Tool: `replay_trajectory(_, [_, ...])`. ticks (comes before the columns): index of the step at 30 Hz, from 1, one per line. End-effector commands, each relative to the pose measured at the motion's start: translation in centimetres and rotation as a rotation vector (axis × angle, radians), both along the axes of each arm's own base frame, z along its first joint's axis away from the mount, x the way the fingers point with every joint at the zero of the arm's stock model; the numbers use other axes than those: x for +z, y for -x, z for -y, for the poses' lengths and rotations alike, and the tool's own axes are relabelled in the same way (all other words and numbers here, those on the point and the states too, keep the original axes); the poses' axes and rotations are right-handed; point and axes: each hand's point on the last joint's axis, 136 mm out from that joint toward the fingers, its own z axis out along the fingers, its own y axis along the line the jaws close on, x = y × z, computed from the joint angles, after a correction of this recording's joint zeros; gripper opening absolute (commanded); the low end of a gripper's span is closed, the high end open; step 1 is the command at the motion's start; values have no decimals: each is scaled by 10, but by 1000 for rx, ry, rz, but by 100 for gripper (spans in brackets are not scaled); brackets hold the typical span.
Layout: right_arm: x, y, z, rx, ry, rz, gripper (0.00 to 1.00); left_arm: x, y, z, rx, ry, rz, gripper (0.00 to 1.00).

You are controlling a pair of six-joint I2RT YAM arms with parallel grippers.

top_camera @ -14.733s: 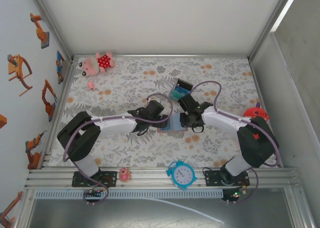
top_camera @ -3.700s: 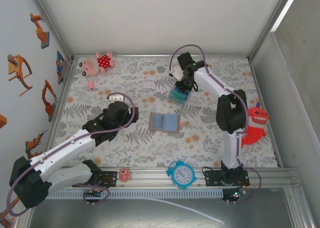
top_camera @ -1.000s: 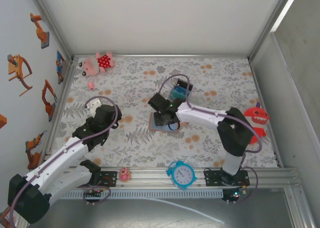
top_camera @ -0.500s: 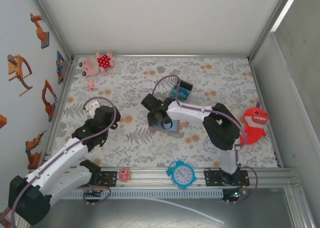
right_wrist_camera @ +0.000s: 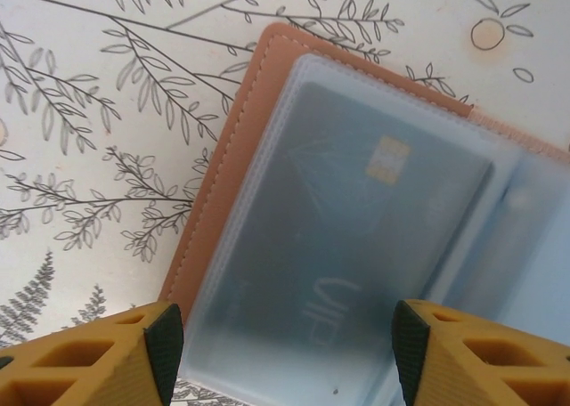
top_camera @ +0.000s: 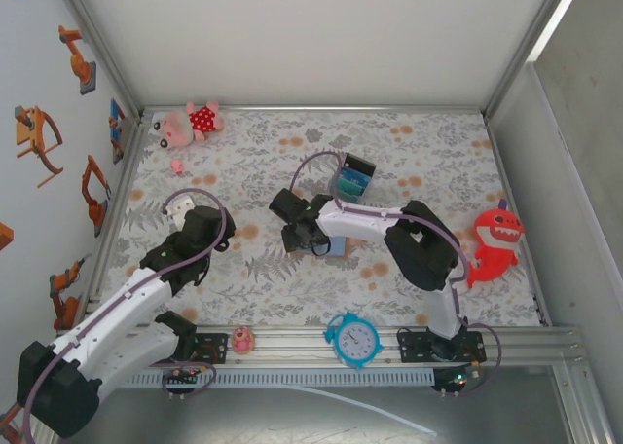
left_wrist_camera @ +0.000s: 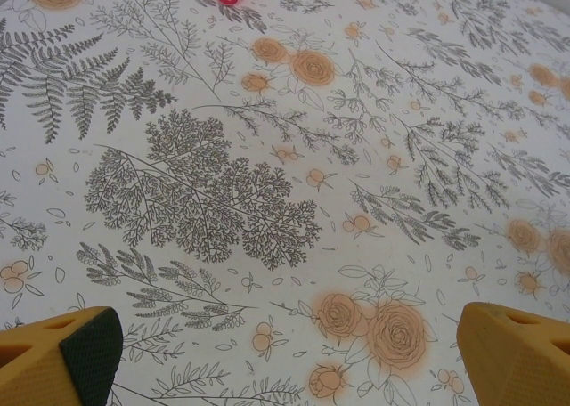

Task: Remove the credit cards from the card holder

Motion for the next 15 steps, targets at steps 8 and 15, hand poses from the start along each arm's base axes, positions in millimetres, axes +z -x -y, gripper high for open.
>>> replay_trajectory(8, [-13,10,11,10,52,-30,55,-8,5,-3,10,9,-28,97])
replay_trajectory(15, [-6,8,24,-1,44,-7,48,-4,4,0,-10,15,-24,97])
